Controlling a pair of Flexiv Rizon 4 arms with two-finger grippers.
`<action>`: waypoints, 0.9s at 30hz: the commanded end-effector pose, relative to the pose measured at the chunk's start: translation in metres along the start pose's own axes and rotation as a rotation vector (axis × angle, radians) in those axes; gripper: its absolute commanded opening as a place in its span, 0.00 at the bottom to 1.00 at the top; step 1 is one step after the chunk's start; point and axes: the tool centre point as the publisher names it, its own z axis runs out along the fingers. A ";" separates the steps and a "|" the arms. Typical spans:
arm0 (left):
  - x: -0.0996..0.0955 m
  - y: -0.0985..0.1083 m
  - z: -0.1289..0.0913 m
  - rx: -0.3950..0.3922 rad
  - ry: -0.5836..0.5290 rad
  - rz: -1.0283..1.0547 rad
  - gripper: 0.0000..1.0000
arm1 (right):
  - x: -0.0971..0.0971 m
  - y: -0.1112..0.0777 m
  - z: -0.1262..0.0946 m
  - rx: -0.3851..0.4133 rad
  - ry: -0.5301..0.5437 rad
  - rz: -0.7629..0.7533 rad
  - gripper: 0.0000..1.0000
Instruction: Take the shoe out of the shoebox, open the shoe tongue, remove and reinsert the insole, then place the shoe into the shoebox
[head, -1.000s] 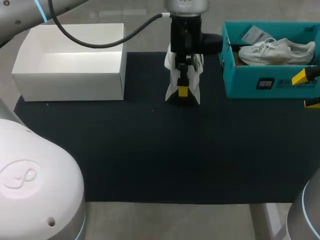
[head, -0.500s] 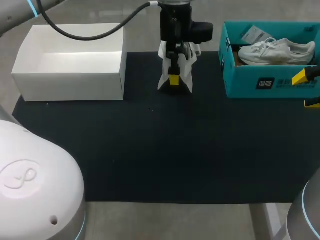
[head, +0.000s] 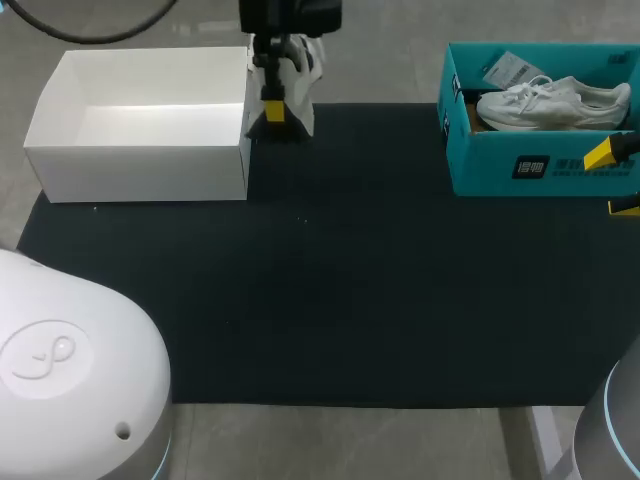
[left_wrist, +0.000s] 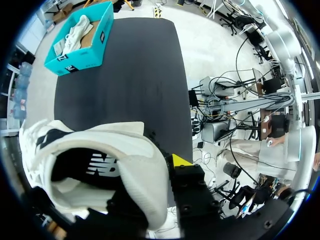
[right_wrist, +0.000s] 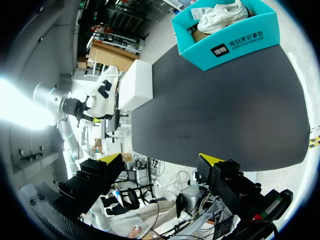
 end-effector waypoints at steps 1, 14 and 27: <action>-0.014 0.043 -0.012 0.010 -0.006 -0.004 0.00 | 0.000 -0.001 0.000 -0.001 -0.003 0.001 1.00; -0.066 0.137 -0.028 -0.044 -0.035 -0.027 0.00 | 0.000 -0.001 0.000 -0.001 -0.003 0.001 1.00; -0.094 0.218 -0.046 -0.099 0.024 -0.012 0.00 | 0.000 -0.001 0.000 -0.001 -0.003 0.001 1.00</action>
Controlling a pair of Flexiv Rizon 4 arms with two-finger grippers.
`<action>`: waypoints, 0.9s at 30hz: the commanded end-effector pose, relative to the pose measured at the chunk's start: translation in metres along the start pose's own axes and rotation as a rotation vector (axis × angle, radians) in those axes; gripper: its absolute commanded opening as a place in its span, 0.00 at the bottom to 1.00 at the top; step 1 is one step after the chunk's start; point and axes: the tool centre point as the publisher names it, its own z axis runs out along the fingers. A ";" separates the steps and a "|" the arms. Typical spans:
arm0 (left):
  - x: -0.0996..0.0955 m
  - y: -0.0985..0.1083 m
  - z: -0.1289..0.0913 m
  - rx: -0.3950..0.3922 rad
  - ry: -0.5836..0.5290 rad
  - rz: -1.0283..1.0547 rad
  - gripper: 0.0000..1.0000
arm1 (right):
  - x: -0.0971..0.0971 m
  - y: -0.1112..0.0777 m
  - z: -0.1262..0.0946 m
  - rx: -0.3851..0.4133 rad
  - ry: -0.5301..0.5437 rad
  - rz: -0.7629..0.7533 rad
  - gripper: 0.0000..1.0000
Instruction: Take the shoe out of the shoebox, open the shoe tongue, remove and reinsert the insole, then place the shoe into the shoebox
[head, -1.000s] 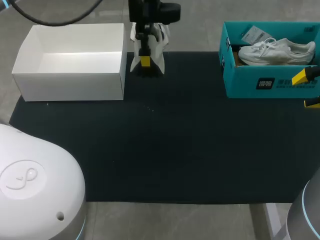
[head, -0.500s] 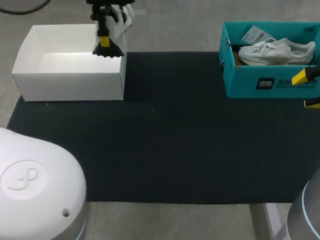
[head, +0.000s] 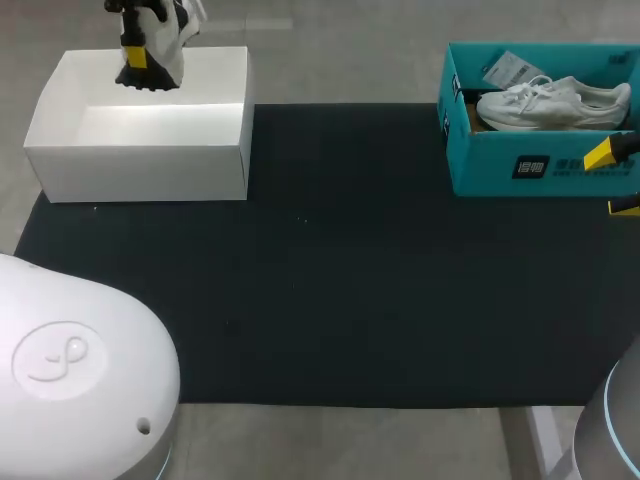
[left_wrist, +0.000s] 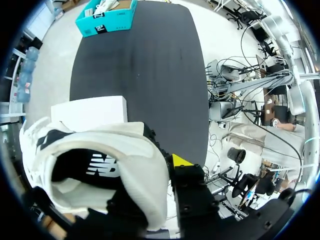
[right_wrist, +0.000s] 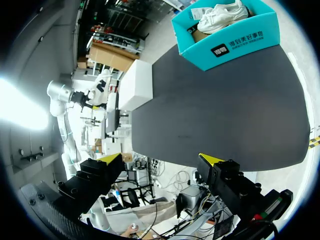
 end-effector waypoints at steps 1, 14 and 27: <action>-0.016 0.025 -0.006 -0.026 0.036 0.022 0.00 | 0.000 -0.001 0.000 -0.001 -0.003 0.001 1.00; -0.037 0.072 0.003 0.019 0.078 0.011 0.00 | 0.000 -0.001 0.000 -0.001 -0.003 0.001 1.00; -0.037 0.072 0.003 0.019 0.078 0.011 0.00 | 0.000 -0.001 0.000 -0.001 -0.003 0.001 1.00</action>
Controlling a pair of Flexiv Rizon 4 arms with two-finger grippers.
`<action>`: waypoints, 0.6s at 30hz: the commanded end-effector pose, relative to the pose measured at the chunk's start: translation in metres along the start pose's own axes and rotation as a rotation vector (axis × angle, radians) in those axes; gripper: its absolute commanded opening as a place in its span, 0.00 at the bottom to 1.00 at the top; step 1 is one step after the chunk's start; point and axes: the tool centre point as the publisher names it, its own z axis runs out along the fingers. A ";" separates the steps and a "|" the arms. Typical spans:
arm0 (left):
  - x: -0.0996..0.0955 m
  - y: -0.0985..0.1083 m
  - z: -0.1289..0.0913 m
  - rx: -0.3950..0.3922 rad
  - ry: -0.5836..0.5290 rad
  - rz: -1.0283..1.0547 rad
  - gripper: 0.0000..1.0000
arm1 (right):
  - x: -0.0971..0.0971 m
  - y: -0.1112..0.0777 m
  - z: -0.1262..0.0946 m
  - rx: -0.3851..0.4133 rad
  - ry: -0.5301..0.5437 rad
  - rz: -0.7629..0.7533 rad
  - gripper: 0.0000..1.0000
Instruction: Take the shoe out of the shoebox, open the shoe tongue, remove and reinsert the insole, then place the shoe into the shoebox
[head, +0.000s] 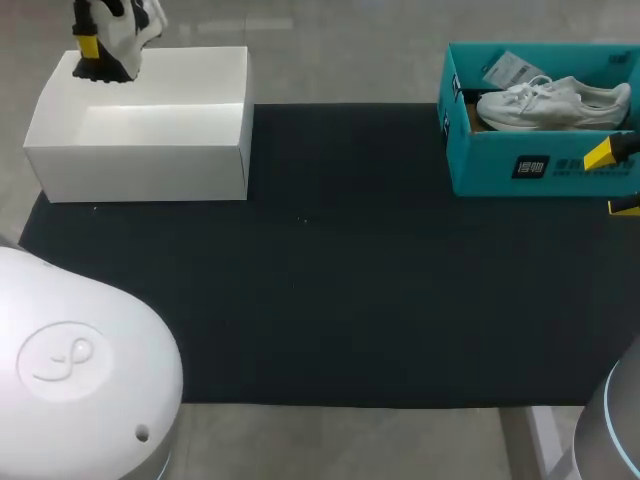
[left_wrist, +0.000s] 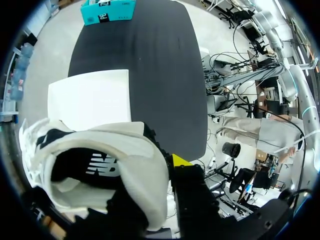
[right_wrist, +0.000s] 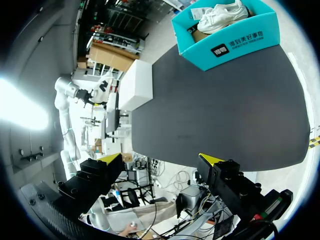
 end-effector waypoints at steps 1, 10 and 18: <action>0.000 0.001 -0.002 0.000 0.001 0.002 0.00 | 0.000 -0.001 0.000 -0.001 -0.003 0.001 1.00; -0.028 0.042 0.012 0.031 -0.056 0.008 0.00 | 0.000 -0.001 0.000 -0.001 -0.003 0.001 1.00; -0.050 0.077 0.021 0.003 -0.077 -0.014 0.00 | 0.000 -0.001 0.000 -0.001 -0.003 0.001 1.00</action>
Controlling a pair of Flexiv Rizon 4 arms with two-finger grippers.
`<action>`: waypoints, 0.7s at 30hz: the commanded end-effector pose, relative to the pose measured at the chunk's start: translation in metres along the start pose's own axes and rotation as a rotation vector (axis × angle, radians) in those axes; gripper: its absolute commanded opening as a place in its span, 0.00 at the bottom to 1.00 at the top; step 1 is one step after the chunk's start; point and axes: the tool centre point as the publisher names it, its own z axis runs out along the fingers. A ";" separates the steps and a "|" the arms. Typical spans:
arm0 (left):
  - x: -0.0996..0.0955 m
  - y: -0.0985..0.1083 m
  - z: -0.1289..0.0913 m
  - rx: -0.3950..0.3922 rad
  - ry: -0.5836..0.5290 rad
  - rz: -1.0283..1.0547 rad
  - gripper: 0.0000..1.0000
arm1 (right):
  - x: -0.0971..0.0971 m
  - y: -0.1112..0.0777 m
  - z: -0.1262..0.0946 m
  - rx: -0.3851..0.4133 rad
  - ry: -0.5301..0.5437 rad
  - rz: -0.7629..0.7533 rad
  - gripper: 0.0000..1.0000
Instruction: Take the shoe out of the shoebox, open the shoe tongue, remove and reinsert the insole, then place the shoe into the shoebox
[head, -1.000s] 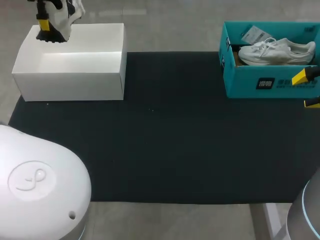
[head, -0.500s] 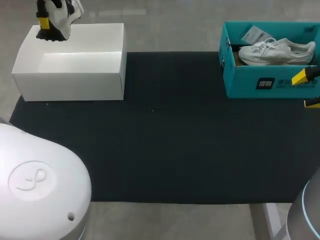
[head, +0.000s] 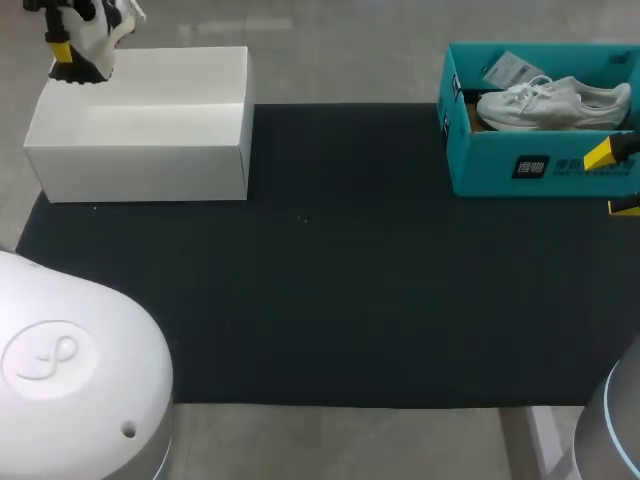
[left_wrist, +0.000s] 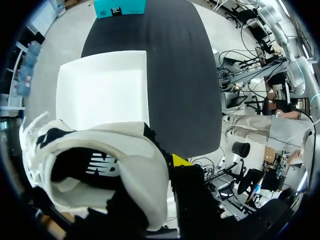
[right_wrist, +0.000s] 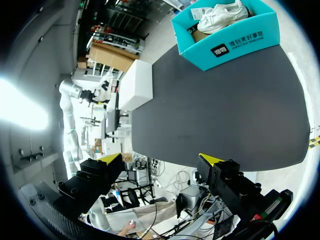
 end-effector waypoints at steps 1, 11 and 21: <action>-0.011 0.019 0.001 -0.003 0.010 0.013 0.00 | 0.000 -0.001 0.000 -0.001 -0.003 0.001 1.00; -0.023 0.056 0.009 -0.019 -0.022 0.056 0.00 | 0.000 -0.001 0.000 -0.001 -0.003 0.001 1.00; -0.003 0.066 -0.008 -0.286 0.287 0.912 0.00 | 0.000 -0.001 0.000 -0.001 -0.003 0.001 1.00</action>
